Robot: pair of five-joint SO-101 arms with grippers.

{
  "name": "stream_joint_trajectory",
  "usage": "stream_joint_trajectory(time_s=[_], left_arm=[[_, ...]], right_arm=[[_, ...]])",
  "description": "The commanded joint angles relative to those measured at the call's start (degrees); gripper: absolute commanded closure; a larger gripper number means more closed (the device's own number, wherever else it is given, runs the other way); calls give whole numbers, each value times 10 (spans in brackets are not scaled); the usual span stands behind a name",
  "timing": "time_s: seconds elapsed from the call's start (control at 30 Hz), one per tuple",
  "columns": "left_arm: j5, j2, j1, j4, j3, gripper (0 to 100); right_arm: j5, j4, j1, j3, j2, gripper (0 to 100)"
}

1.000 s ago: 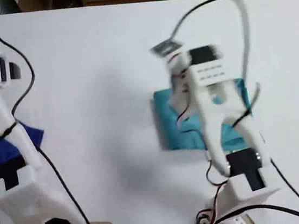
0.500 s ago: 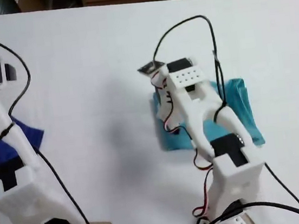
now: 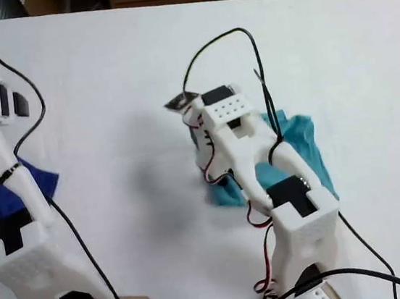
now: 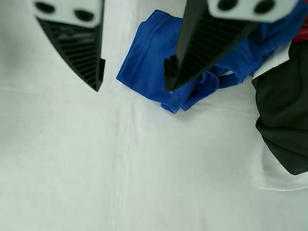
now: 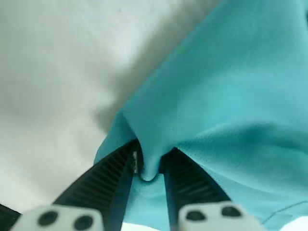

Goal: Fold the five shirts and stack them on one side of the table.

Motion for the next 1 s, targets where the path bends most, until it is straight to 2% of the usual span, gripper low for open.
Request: stream_joint_trajectory(time_s=[0.0,0.2,0.37,0.53,0.67,0.8,0.97], left_arm=[[-3,-37,-6,3,1,774],[-3,-36,-6,2,1,774],[-3,-36,-6,3,2,774],[-4,-37,-11,4,0,774],[-4,-37,-13,3,2,774],[-4,-35,-13,3,2,774],[-4,-34,-13,2,2,774]], right_arm=[[1,0,-8,-27,-7,977],[1,58,-21,-86,-7,965],[1,63,-55,-124,-2,927],[4,65,-58,-124,-2,817],[59,73,-50,-135,-18,746],[57,80,23,-155,-58,755],[62,38,170,-170,-60,758]])
